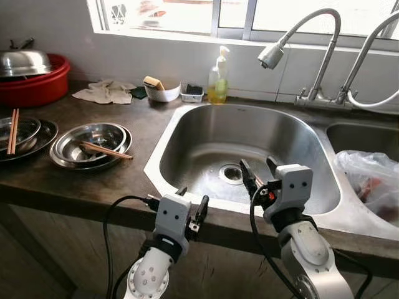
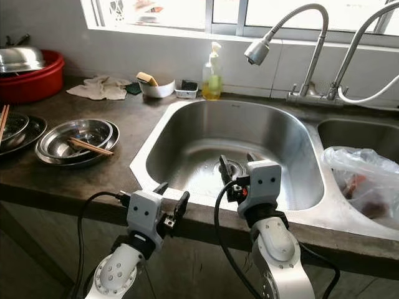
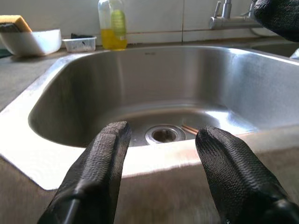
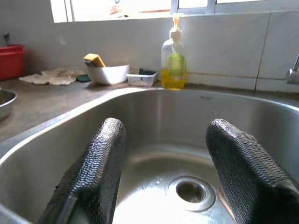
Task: Kitchen organization
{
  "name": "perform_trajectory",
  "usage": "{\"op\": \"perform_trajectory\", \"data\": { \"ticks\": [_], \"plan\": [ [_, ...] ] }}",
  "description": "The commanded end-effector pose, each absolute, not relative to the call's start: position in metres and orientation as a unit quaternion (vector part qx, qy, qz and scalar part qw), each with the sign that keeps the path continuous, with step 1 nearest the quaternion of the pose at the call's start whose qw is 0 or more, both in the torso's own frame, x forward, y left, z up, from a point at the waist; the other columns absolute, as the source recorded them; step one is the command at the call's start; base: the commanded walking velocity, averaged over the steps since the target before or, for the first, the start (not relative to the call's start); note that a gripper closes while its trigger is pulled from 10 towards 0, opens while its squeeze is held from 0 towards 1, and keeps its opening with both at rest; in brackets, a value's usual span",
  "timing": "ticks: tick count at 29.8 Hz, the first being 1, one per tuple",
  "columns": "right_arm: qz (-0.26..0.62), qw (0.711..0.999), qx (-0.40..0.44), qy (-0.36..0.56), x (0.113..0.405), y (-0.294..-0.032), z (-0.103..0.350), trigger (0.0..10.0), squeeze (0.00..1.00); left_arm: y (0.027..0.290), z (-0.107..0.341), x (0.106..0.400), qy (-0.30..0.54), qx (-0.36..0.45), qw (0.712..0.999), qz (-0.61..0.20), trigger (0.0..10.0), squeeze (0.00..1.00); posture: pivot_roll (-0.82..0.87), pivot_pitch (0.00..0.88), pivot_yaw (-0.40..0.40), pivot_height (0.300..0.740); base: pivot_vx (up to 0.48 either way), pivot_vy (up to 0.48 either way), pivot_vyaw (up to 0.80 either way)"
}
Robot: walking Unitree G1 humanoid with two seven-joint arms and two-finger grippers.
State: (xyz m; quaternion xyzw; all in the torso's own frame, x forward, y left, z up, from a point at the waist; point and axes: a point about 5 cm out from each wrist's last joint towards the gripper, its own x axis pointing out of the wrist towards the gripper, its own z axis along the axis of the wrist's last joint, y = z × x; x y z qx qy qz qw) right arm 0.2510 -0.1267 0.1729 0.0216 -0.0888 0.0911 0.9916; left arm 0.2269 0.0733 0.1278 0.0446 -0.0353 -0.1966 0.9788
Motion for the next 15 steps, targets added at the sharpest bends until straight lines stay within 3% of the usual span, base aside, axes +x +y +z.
{"op": "perform_trajectory", "data": {
  "ticks": [1, 15],
  "plan": [
    [0.092, 0.992, 0.022, -0.086, 0.2511, -0.1246, 0.1739, 10.0, 0.00, 0.0708, 0.1257, 0.2252, -0.032, 0.048, 0.976, -0.208, 10.0, 0.00, 0.01, 0.000, -0.057, 0.740, -0.247, 0.000, 0.00],
    [0.087, 0.992, 0.027, -0.082, 0.2523, -0.1225, 0.1736, 10.0, 0.00, 0.0696, 0.1254, 0.2257, -0.030, 0.050, 0.975, -0.213, 10.0, 0.00, 0.01, 0.000, -0.052, 0.740, -0.252, 0.000, 0.00]
  ]
}}
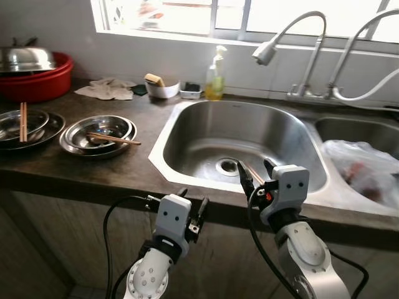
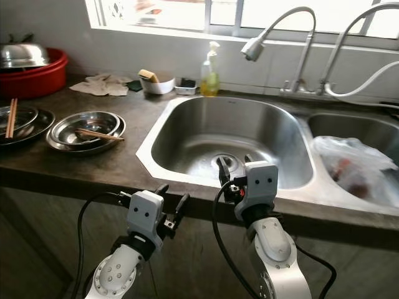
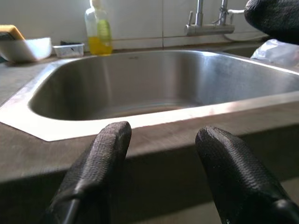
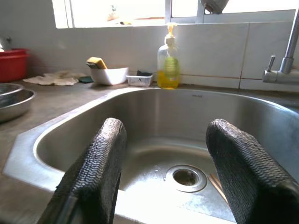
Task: Kitchen organization
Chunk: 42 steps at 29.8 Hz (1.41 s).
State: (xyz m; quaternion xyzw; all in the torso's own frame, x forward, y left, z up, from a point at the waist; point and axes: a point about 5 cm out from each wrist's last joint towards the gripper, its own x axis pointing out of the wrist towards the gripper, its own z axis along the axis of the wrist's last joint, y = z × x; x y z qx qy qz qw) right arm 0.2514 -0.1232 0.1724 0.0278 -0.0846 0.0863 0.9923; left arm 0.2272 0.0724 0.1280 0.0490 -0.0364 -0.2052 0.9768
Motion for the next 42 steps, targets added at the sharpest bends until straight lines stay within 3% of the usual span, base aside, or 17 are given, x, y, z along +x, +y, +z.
{"op": "perform_trajectory", "data": {
  "ticks": [1, 42],
  "plan": [
    [0.087, 0.992, 0.027, -0.082, 0.252, -0.122, 0.173, 10.0, 0.00, 0.070, 0.125, 0.226, -0.030, 0.050, 0.975, -0.213, 10.0, 0.00, 0.01, 0.000, -0.052, 0.740, -0.255, 0.000, 0.00],
    [0.096, 0.995, -0.002, -0.039, 0.243, -0.123, 0.149, 10.0, 0.00, 0.071, 0.120, 0.222, -0.021, 0.052, 0.975, -0.215, 10.0, 0.00, 0.00, 0.000, -0.047, 0.740, -0.263, 0.000, 0.01]
  ]
}}
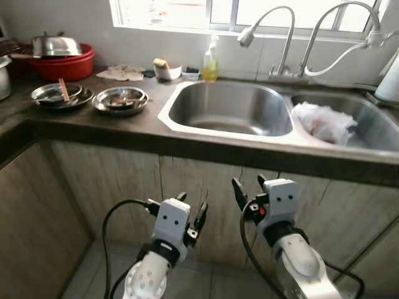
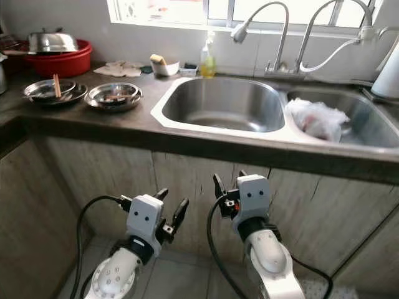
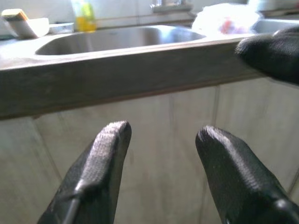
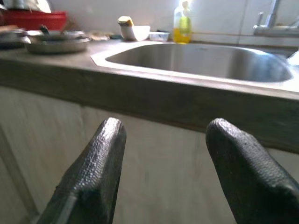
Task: Kitchen organization
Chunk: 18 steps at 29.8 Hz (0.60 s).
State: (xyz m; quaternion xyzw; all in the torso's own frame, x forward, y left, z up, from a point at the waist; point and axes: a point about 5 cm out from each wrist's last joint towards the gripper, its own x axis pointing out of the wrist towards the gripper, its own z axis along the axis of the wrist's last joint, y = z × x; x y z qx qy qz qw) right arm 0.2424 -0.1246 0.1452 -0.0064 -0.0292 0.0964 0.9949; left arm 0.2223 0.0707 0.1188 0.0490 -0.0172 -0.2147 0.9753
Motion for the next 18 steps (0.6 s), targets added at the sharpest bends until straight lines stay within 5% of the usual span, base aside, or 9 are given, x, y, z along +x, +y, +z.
{"op": "perform_trajectory", "data": {
  "ticks": [1, 18],
  "plan": [
    [0.100, 0.994, -0.005, -0.040, 0.2426, -0.1228, 0.1488, 10.0, 0.00, 0.0711, 0.1203, 0.2225, -0.021, 0.052, 0.975, -0.215, 10.0, 0.00, 0.01, 0.000, -0.048, 0.740, -0.266, 0.000, 0.80],
    [0.107, 0.993, -0.007, -0.044, 0.2445, -0.1214, 0.1496, 10.0, 0.00, 0.0706, 0.1200, 0.2226, -0.022, 0.052, 0.975, -0.215, 10.0, 0.00, 0.01, 0.000, -0.047, 0.740, -0.267, 0.000, 0.80]
  ]
}}
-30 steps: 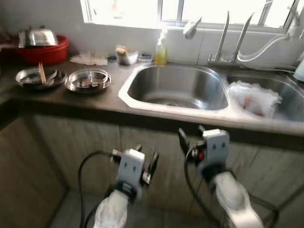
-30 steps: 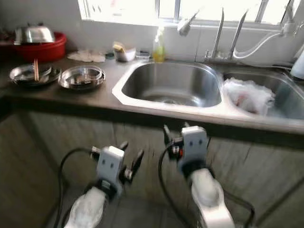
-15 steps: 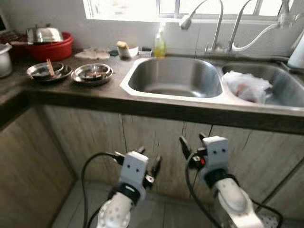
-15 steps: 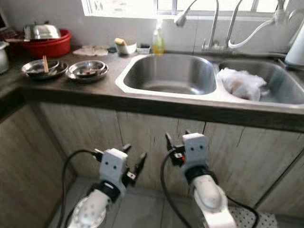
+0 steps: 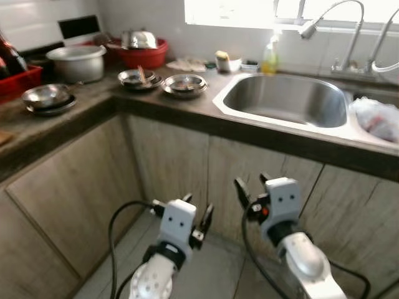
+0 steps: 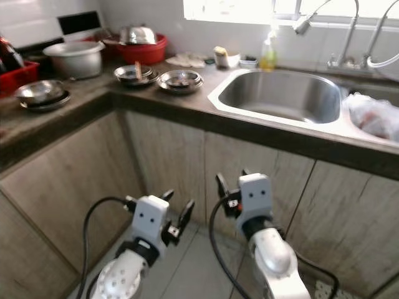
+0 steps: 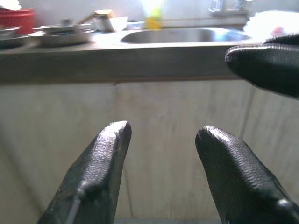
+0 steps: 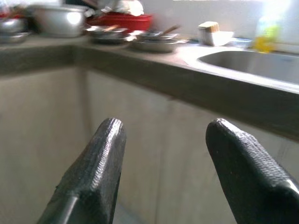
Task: Kitchen organization
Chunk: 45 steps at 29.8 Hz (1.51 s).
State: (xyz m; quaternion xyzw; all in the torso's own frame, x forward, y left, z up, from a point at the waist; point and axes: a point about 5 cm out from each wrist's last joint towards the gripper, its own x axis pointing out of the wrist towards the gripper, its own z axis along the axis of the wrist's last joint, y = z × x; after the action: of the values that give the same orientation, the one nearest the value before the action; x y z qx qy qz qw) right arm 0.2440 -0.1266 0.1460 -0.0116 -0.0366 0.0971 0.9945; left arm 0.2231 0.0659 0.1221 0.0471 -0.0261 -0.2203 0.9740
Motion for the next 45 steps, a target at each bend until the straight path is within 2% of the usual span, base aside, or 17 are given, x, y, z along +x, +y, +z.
{"op": "perform_trajectory", "data": {
  "ticks": [1, 7, 17, 45],
  "plan": [
    [0.107, 0.993, -0.007, -0.045, 0.2449, -0.1213, 0.1497, 10.0, 0.00, 0.0707, 0.1200, 0.2228, -0.022, 0.052, 0.975, -0.215, 10.0, 0.00, 0.01, 0.000, -0.047, 0.740, -0.266, 0.000, 0.80],
    [0.106, 0.993, -0.009, -0.046, 0.2467, -0.1222, 0.1500, 10.0, 0.00, 0.0704, 0.1202, 0.2236, -0.023, 0.053, 0.975, -0.215, 10.0, 0.00, 0.00, 0.000, -0.046, 0.740, -0.260, 0.000, 0.80],
    [0.103, 0.994, -0.009, -0.043, 0.2485, -0.1235, 0.1494, 10.0, 0.00, 0.0716, 0.1200, 0.2269, -0.019, 0.052, 0.977, -0.205, 10.0, 0.00, 0.00, 0.000, -0.048, 0.740, 0.000, 0.000, 0.80],
    [0.107, 0.993, -0.009, -0.040, 0.2509, -0.1227, 0.1490, 10.0, 0.00, 0.0724, 0.1212, 0.2293, -0.023, 0.060, 0.978, -0.199, 10.0, 0.00, 0.00, 0.000, -0.048, 0.740, 0.027, 0.000, 0.00]
  ]
}}
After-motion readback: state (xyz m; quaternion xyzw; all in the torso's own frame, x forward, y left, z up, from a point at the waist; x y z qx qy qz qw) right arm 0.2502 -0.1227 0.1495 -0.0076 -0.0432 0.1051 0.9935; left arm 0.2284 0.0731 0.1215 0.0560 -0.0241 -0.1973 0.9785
